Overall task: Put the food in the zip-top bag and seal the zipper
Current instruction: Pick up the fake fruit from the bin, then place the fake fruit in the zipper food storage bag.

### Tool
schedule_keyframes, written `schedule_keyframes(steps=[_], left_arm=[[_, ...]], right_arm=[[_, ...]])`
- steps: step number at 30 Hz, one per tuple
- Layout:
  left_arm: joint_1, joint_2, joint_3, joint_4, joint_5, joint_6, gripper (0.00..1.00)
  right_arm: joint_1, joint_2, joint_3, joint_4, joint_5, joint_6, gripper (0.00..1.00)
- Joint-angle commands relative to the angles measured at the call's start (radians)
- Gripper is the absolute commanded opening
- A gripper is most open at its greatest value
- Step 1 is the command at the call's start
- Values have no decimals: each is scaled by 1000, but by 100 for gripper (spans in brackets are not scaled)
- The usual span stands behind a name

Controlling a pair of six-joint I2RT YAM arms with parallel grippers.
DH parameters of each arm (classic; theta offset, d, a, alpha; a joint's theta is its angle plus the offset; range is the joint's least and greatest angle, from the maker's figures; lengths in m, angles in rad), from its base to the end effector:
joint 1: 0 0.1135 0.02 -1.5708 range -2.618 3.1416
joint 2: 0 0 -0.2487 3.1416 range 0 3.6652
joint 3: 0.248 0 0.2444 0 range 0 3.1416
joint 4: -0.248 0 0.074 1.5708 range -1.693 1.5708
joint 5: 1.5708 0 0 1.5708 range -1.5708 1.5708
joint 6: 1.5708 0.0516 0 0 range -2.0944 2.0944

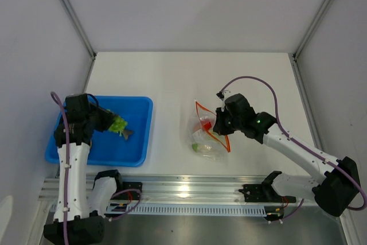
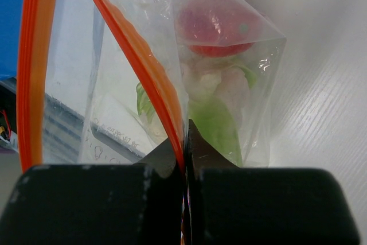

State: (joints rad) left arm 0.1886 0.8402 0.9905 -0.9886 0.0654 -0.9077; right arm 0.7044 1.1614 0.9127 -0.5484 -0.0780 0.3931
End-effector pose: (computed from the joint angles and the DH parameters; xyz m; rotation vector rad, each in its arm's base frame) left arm 0.1610 0.0273 0.3002 -1.2492 2.1050 -0.4053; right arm 0.1902 0.1669 0.2517 -0.4188 2.4173 0.6029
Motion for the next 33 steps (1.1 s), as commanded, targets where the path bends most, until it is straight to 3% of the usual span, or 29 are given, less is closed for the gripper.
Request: schedule_keyframes(steps=[1,5,13,28,33], left_arm=[[-52,-55,22,86,176,3,26],[-162,-87,-4,186,289,-26,28],[-404,-72,19,300,333,-77,30],[-776,152,206,514,326,-131,29],[-839,261,299,565,333,-140,29]], right_arm=[[-3,7,37,10,18,10,0],[-3,9,52,-1,35,10,0],[-3,17,77,-22,64,3,0],[-2,37,94,-21,61,20,0],[0,24,112,-34,64,24,0]])
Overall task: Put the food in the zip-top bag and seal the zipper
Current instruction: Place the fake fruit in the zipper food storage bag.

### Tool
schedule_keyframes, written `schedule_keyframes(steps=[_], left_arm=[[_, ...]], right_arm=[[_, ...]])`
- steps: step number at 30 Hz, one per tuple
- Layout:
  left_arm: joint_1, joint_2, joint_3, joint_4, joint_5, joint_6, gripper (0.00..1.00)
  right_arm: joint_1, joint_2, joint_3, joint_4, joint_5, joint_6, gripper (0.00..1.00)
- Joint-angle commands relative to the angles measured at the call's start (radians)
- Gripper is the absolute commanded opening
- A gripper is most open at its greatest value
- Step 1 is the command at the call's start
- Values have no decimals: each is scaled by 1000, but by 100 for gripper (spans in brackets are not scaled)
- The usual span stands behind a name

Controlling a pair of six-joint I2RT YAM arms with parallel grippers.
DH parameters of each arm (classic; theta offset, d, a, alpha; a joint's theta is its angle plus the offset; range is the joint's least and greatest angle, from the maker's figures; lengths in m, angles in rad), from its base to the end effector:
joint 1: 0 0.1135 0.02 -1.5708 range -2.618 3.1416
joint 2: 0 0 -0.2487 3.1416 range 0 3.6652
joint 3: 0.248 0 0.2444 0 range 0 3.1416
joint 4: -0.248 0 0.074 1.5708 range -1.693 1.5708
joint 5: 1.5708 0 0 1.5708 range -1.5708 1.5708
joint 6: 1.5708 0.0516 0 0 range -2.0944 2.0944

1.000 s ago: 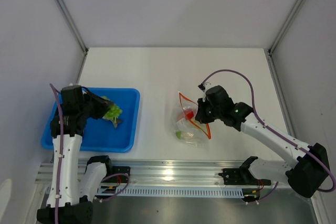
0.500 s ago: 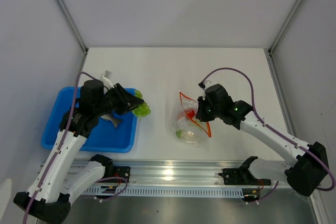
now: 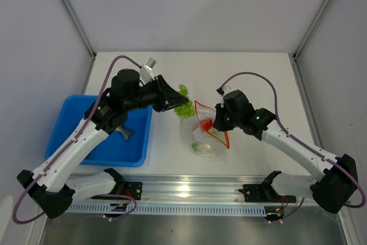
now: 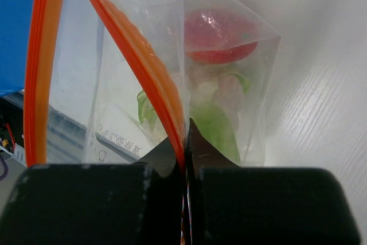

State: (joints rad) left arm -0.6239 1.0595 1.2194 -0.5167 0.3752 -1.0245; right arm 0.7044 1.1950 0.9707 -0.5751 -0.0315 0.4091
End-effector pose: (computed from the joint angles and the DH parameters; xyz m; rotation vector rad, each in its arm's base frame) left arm 0.1813 -0.1538 0.3847 -0.1518 2.1903 -1.3902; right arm 0.1975 0.1700 0.2606 -0.3751 2.4161 0.5573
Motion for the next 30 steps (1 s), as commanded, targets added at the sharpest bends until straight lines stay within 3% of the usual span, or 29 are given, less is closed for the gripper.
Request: schedule_keyframes(steps=[1,15,30], left_arm=[[-36,59,77,96,22,-28,29],[-103,230,85,182,27,-101,28],[-209,211,3,185,28,-83,28]], right_arm=[[1,-12,57,-11,21,8,0],[23,-61,111,-35,67,40,0],[38,-71,151,-62,150,126,0]])
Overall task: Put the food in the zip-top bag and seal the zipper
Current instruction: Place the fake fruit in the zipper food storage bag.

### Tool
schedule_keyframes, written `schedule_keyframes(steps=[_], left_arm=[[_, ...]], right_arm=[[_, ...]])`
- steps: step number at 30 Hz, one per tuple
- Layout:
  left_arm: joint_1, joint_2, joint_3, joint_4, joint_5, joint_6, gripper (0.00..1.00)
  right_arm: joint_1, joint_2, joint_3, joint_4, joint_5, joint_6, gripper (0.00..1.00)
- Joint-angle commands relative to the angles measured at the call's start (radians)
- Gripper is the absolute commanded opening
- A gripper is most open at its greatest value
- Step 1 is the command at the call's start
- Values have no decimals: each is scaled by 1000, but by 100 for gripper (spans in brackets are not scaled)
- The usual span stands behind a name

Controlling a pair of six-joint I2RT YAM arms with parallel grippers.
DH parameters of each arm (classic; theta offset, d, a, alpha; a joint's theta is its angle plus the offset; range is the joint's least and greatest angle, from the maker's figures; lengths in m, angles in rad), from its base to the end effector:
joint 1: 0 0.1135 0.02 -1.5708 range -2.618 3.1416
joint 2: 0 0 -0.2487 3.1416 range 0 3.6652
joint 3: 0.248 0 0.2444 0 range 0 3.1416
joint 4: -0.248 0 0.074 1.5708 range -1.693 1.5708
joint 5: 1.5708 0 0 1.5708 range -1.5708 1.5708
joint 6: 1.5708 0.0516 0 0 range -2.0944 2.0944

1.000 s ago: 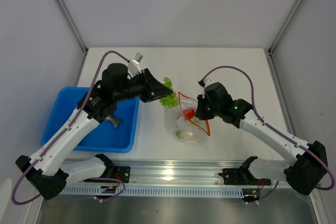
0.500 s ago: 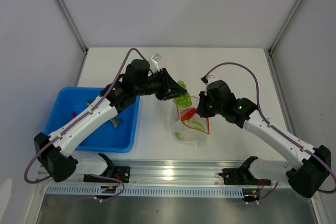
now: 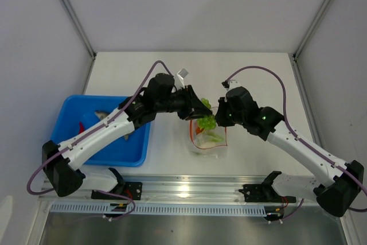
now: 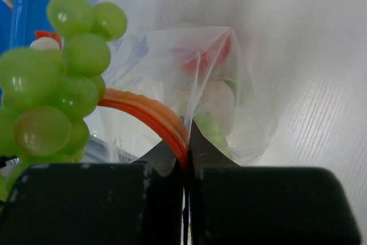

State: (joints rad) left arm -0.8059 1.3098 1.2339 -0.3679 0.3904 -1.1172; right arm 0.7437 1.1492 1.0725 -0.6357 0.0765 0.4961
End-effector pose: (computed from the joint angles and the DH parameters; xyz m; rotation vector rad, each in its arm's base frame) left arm 0.1981 -0.2348 0.3434 -0.0747 2.3796 -1.4914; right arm 0.1896 0.1691 0.3001 -0.2487 2.3310 0.5502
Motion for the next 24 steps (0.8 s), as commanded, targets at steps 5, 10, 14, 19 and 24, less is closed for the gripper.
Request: schedule_keyframes(steps=[5,10,14,19,24], left_arm=[[-58,-73,-46,47,8,22,27],[-81,-90,-76,50,2,26,26],[-91,-86,-86,46,1,13,26],[-95,-60,-97,38,-60,10,25],[-110,-35,-83,14,-156,0,25]], right_arm=[[-3,-17,46,2,22,52,0],[-3,-16,40,2,19,56,0],[-1,-22,38,-1,17,62,0],[3,-28,44,1,3,71,0],[8,-29,49,-2,-12,84,0]])
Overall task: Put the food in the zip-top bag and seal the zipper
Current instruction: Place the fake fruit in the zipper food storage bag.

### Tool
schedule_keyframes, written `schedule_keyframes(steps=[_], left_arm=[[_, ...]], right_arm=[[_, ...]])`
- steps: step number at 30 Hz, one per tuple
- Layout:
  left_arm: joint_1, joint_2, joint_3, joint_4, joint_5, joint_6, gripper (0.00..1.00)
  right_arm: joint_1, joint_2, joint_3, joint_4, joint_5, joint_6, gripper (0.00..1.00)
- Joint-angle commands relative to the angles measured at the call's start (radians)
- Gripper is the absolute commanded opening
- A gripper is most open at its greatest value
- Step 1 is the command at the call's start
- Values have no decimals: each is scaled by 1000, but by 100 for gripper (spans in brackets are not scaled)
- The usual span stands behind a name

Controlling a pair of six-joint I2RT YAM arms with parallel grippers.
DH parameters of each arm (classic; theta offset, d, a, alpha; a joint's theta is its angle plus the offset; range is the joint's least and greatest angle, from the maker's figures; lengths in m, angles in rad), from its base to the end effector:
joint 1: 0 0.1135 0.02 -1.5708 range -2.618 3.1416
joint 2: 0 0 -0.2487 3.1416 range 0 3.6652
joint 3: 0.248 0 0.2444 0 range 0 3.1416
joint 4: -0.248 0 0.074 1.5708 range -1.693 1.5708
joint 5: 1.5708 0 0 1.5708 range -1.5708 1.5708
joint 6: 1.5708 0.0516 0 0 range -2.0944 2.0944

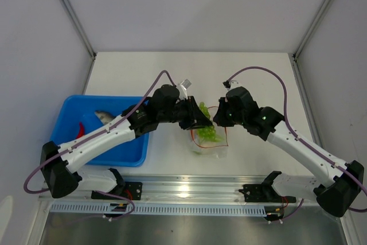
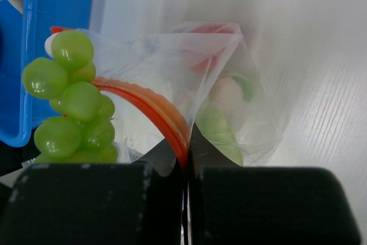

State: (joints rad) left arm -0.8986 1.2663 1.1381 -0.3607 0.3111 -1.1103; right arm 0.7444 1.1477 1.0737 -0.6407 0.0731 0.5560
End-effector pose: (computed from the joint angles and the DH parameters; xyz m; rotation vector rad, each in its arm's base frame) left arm 0.1724 -0.2421 0.3221 -0.0289 2.4289 -1.4294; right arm 0.1889 0.1689 0.3004 -0.1824 2.3479 0.5818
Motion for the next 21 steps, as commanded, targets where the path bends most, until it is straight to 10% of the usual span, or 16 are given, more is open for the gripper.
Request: schedule_keyframes(steps=[1,9,21], left_arm=[[-17,28,18,2,-78,-5,25],[-52,117,86,-27,-53,46,53],[-68,38,89,-98,-110,174,57]], right_arm=[[7,-31,46,3,-10,25,0],[7,-36,43,1,-7,24,0],[3,-42,22,-5,5,13,0]])
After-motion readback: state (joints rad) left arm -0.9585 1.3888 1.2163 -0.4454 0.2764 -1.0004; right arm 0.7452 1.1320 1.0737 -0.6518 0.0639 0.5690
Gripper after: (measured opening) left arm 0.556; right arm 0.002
